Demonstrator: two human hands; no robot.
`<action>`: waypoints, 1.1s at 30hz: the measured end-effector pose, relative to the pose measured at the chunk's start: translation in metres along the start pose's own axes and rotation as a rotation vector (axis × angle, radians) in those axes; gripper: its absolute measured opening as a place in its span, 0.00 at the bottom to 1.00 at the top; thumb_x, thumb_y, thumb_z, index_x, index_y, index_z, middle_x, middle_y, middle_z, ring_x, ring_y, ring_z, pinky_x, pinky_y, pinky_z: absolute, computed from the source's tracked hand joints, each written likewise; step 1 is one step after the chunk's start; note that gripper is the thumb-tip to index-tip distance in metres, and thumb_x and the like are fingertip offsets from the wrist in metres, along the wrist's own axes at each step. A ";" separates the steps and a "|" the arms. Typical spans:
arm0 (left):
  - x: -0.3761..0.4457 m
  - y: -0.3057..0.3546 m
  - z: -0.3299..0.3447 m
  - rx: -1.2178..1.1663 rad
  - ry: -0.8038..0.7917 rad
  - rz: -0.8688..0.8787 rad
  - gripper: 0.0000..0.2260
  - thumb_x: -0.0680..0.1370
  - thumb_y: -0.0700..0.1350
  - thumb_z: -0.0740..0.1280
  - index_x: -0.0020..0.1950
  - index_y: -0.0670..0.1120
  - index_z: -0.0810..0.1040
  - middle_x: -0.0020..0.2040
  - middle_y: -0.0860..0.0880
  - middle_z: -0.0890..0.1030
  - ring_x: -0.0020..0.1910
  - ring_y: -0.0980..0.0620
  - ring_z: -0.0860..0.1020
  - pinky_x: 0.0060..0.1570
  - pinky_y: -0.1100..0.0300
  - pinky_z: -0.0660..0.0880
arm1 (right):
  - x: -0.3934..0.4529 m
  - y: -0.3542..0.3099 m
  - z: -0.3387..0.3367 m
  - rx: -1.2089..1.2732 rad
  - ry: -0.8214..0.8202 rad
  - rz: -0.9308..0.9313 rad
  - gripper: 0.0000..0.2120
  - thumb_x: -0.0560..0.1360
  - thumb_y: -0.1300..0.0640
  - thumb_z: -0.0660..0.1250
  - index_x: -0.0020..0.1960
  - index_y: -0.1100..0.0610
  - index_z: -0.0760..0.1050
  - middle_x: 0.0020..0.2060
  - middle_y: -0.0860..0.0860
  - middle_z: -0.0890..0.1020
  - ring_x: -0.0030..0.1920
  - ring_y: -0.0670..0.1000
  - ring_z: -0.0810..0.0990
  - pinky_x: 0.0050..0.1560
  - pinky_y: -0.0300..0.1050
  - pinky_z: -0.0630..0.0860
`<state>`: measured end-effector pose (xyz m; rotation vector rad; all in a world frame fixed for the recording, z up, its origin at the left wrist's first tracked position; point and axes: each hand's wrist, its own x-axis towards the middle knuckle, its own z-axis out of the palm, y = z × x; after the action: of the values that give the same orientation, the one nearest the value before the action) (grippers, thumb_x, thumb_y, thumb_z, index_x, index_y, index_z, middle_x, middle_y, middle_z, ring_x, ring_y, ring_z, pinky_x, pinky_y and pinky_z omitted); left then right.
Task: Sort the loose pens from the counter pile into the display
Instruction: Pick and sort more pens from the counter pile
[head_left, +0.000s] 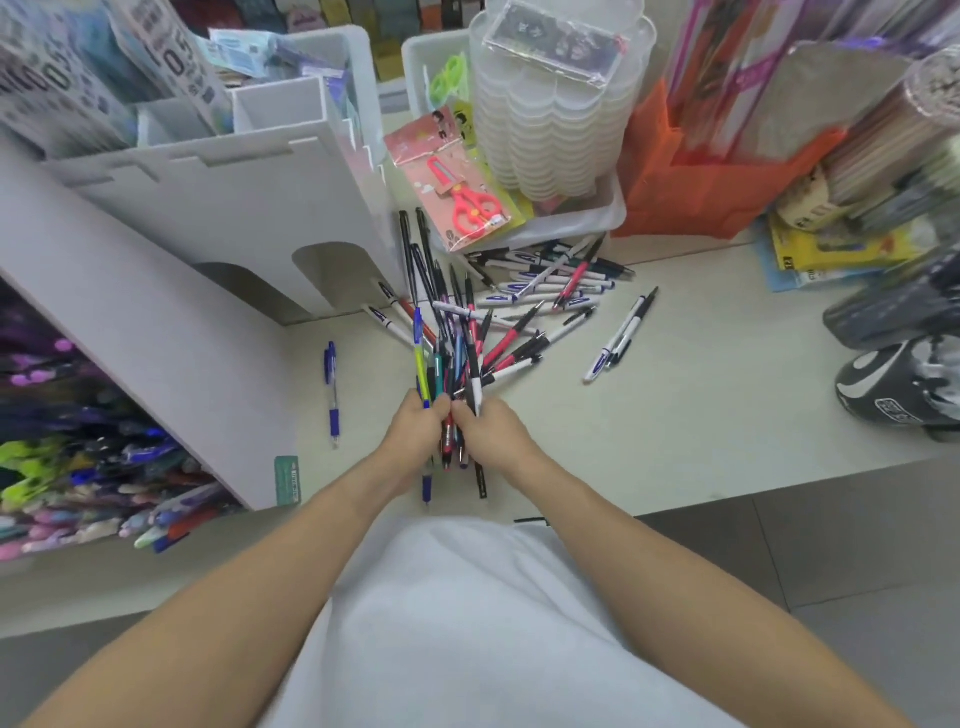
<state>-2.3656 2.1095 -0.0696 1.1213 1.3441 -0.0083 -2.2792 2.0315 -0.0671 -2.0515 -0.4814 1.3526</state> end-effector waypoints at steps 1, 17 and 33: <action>-0.001 -0.001 -0.003 -0.046 -0.016 -0.018 0.11 0.84 0.49 0.60 0.65 0.47 0.71 0.59 0.43 0.81 0.56 0.42 0.81 0.51 0.43 0.81 | -0.001 0.000 0.005 -0.004 -0.015 0.000 0.20 0.82 0.46 0.56 0.59 0.60 0.77 0.48 0.62 0.83 0.49 0.63 0.83 0.54 0.59 0.80; -0.016 0.004 -0.051 -0.187 -0.230 0.048 0.15 0.75 0.48 0.74 0.57 0.40 0.79 0.45 0.45 0.86 0.44 0.48 0.84 0.40 0.56 0.80 | -0.017 -0.037 -0.015 0.089 -0.563 -0.100 0.05 0.79 0.68 0.68 0.55 0.65 0.77 0.42 0.59 0.79 0.37 0.50 0.82 0.42 0.40 0.81; -0.030 -0.007 -0.092 0.067 -0.131 0.119 0.14 0.73 0.39 0.75 0.55 0.44 0.76 0.36 0.44 0.82 0.36 0.42 0.82 0.39 0.49 0.81 | -0.016 -0.041 -0.013 -0.226 -0.183 -0.112 0.12 0.79 0.51 0.69 0.58 0.57 0.79 0.48 0.51 0.83 0.42 0.47 0.81 0.49 0.49 0.82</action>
<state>-2.4482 2.1470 -0.0354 1.2352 1.1669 -0.0393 -2.2722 2.0477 -0.0249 -2.0514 -0.8511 1.4811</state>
